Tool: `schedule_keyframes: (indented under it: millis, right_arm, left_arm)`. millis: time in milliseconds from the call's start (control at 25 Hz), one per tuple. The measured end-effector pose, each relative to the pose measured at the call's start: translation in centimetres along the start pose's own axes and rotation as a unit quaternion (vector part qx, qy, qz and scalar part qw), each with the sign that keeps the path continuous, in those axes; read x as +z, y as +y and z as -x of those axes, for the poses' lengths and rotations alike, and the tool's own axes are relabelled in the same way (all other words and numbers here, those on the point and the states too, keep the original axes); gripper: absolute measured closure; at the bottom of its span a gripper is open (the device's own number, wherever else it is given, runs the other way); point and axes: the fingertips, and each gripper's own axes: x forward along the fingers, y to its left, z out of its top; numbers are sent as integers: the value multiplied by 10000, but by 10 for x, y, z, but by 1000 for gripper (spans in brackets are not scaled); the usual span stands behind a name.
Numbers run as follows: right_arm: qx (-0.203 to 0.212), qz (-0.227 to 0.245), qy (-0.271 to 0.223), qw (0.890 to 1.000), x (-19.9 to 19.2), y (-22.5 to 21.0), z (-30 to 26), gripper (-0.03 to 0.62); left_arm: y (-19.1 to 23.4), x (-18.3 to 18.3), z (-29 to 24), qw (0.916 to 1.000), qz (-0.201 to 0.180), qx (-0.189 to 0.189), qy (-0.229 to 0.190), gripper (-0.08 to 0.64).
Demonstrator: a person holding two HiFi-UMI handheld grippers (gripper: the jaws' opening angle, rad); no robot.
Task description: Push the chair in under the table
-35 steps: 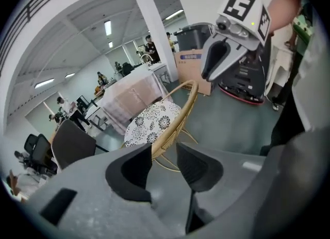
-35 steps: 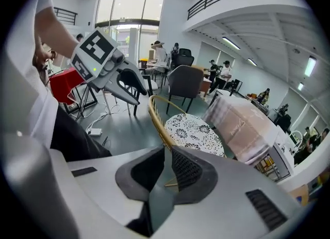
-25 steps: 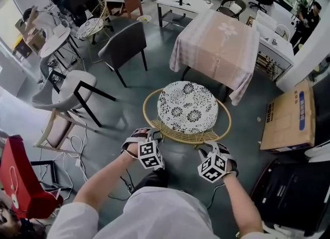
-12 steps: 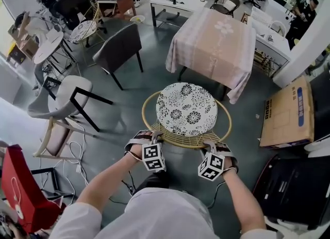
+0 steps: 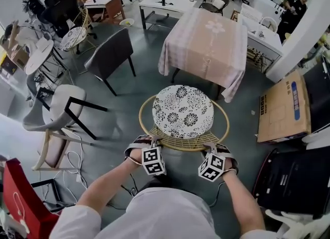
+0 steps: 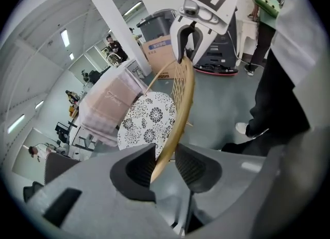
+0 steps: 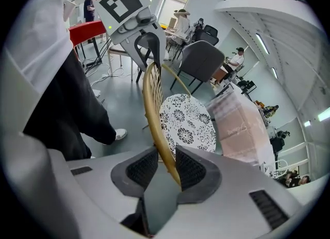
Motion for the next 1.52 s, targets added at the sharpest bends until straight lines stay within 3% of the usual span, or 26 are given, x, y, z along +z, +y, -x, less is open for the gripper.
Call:
schedule_keyframes:
  millis: [600, 1520]
  right_arm:
    - [-329, -721, 190, 9967, 27, -27, -15, 503]
    - [-444, -963, 139, 9943, 40, -76, -41, 505]
  left_arm:
    - [52, -18, -16, 9999, -159, 63, -4, 433]
    - [123, -15, -52, 9995, -148, 124, 268, 420]
